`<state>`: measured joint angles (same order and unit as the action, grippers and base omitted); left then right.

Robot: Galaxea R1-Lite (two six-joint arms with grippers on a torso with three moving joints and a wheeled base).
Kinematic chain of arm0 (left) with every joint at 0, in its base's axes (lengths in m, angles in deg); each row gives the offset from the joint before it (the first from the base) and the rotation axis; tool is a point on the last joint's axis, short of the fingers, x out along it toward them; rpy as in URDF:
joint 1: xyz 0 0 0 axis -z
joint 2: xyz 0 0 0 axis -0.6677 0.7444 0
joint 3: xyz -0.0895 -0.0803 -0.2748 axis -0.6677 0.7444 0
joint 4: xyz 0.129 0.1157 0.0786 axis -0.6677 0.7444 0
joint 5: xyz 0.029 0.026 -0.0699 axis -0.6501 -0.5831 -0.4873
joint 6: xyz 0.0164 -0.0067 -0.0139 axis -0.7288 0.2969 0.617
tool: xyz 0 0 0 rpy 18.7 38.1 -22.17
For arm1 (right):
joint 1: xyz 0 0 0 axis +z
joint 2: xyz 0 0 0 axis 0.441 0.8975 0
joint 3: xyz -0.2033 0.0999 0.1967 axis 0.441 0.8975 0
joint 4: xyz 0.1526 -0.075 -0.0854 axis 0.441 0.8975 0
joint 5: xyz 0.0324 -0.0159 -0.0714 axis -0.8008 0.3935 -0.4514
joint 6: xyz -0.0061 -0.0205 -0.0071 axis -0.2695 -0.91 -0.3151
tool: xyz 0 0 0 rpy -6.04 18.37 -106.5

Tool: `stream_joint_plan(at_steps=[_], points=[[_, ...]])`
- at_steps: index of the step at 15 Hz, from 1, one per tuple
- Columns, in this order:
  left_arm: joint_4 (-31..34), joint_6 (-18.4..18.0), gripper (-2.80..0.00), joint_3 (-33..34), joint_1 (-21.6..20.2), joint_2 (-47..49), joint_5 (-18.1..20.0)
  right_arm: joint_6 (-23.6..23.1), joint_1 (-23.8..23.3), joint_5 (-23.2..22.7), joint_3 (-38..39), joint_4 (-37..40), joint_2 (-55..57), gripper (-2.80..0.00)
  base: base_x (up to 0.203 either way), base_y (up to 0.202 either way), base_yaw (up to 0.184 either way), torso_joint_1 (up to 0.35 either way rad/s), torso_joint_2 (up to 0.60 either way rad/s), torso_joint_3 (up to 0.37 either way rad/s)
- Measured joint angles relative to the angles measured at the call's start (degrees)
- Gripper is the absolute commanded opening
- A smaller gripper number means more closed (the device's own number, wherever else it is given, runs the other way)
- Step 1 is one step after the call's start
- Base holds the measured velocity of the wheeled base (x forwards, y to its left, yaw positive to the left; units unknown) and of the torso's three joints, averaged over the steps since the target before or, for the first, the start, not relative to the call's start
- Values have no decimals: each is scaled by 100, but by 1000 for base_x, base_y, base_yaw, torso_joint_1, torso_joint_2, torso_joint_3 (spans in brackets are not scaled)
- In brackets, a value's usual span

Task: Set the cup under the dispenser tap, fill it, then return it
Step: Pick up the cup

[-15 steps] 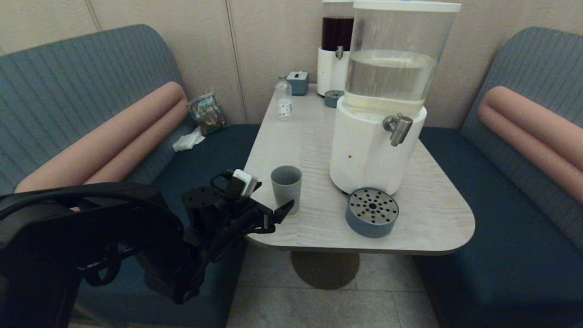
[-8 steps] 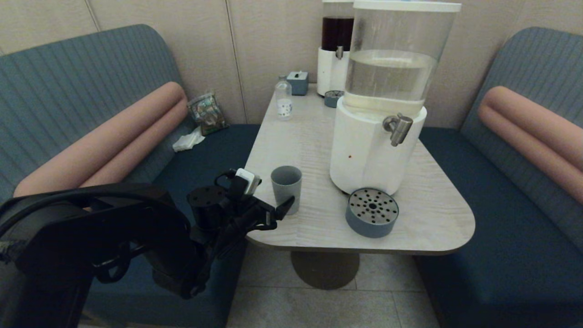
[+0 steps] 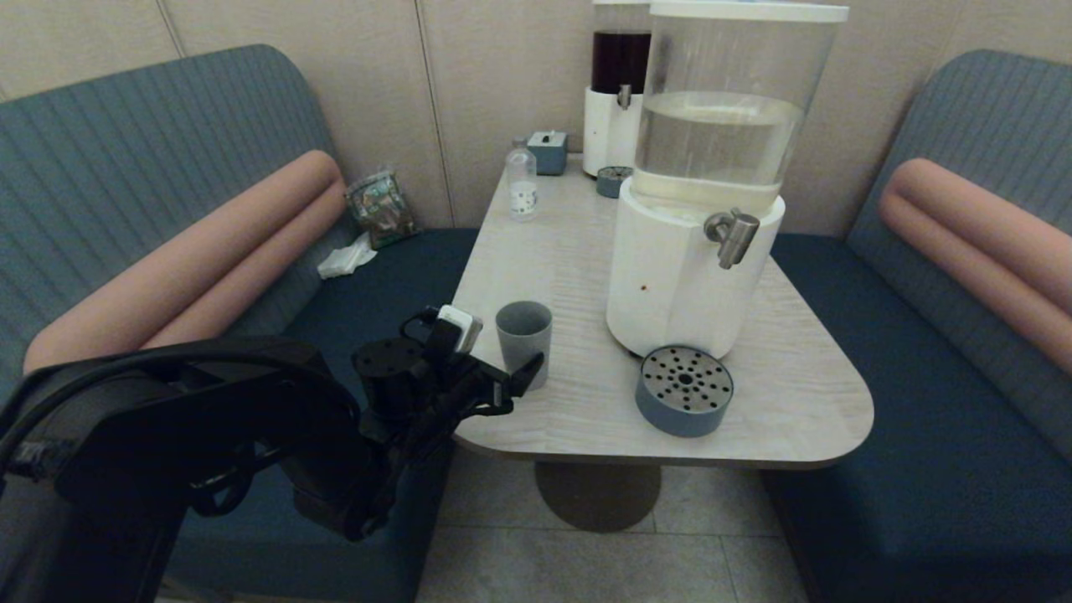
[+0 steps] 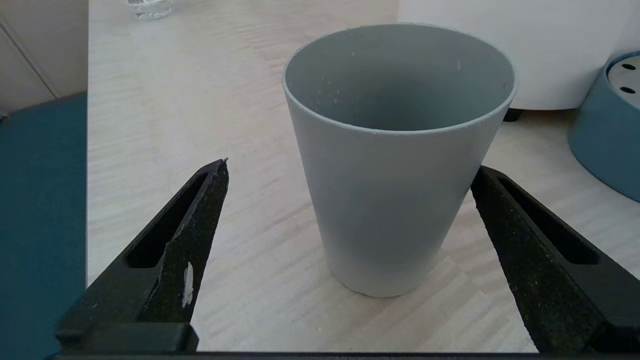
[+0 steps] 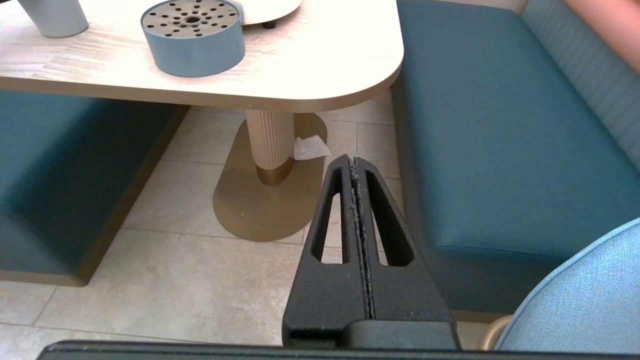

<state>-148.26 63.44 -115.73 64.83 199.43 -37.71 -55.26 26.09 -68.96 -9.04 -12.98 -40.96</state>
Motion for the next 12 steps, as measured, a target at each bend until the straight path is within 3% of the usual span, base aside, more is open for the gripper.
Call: stream_joint_plan(at_steps=[2, 3, 12], points=[[0, -16, 0, -2, 13, 11, -8, 0, 0, 0, 0, 2, 0, -280, 0, 0, 0, 0, 0, 0], [2, -24, -280, -2, 15, 15, -56, 0, 0, 0, 0, 0, 0, -280, 0, 0, 0, 0, 0, 0], [-70, -37, -280, -6, 27, 22, -117, 0, -2, 0, 0, 2, 0, -280, 0, 0, 0, 0, 0, 0]])
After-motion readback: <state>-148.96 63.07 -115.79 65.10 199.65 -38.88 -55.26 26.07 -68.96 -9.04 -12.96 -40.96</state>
